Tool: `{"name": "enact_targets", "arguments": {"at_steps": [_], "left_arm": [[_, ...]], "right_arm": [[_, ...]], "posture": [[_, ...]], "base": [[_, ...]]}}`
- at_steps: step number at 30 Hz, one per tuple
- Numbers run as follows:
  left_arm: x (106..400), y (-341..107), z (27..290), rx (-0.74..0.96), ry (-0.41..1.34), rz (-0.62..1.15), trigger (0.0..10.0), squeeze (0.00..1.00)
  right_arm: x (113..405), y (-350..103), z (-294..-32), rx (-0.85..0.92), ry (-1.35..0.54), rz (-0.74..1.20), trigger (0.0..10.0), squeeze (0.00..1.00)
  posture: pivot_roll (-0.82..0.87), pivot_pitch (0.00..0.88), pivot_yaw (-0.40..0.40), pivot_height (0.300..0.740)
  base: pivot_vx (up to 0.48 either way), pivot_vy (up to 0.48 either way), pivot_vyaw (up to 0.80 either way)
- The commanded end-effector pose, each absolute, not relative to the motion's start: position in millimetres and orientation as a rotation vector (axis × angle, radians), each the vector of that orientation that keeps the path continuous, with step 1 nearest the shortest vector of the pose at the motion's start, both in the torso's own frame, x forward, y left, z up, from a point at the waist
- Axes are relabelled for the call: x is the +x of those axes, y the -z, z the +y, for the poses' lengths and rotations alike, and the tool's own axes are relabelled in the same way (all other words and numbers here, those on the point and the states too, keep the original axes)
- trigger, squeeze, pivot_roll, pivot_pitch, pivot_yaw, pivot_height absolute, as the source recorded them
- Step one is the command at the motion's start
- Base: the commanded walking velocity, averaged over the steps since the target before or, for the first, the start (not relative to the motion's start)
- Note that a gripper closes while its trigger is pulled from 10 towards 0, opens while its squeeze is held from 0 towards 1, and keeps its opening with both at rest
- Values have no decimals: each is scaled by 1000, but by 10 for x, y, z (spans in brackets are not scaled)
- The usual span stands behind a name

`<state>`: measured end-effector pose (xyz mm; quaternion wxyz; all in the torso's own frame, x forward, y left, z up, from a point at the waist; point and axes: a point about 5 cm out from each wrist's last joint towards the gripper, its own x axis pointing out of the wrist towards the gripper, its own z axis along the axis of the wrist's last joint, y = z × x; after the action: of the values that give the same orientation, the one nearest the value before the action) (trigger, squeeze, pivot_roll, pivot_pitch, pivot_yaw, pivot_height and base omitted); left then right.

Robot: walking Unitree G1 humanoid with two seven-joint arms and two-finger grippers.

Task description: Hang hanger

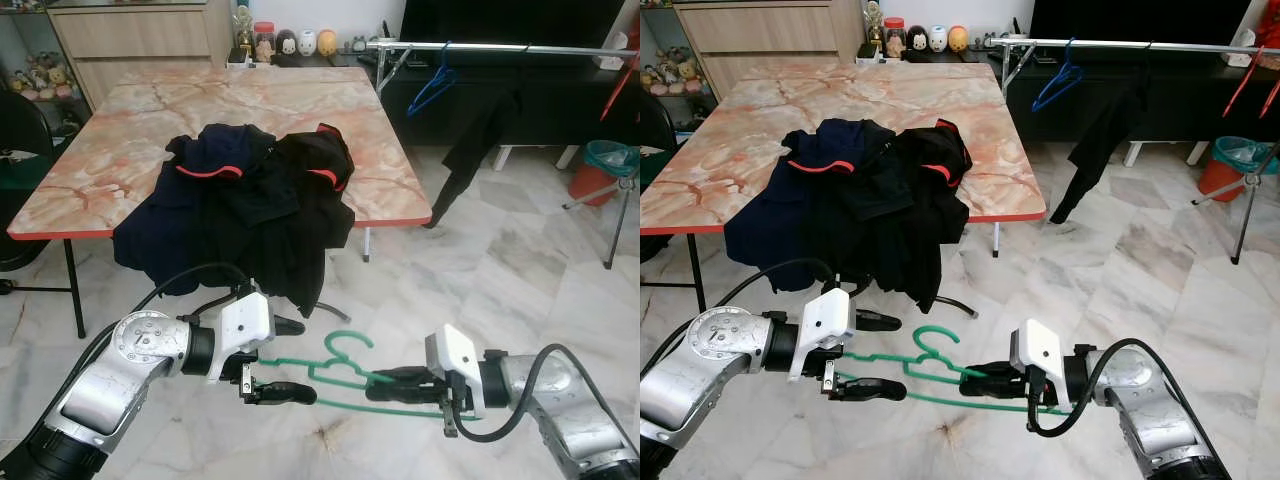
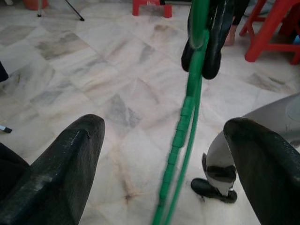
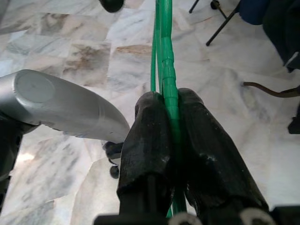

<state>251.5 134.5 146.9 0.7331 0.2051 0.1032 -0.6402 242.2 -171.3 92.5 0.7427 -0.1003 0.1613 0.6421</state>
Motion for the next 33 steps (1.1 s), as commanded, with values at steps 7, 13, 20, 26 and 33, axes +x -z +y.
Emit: {"name": "enact_targets", "arguments": {"at_steps": [7,13,20,26,33], "left_arm": [[2501,-1491,1329,485,1463,243,9490,0],[2476,-1477,1332,503,1483,257,3490,0],[2469,-1441,1324,519,1493,272,235,0],[2447,-1400,1324,519,1502,300,5608,0],[2430,-1364,1309,520,1505,306,0,0]], "right_arm": [[2417,-985,-1654,-216,-1446,341,10000,0],[2445,-998,-1633,-221,-1446,338,10000,0],[2457,-1015,-1619,-221,-1449,334,10000,0],[2479,-1034,-1608,-213,-1442,322,10000,0],[2479,-1041,-1592,-210,-1447,318,10000,0]], "posture": [[-75,0,-20,740],[-71,0,-19,740],[-73,0,-15,740],[-72,0,-15,740],[-75,0,-15,740]], "base": [[0,0,0],[0,0,0],[0,0,0],[0,0,0],[0,0,0]]}}
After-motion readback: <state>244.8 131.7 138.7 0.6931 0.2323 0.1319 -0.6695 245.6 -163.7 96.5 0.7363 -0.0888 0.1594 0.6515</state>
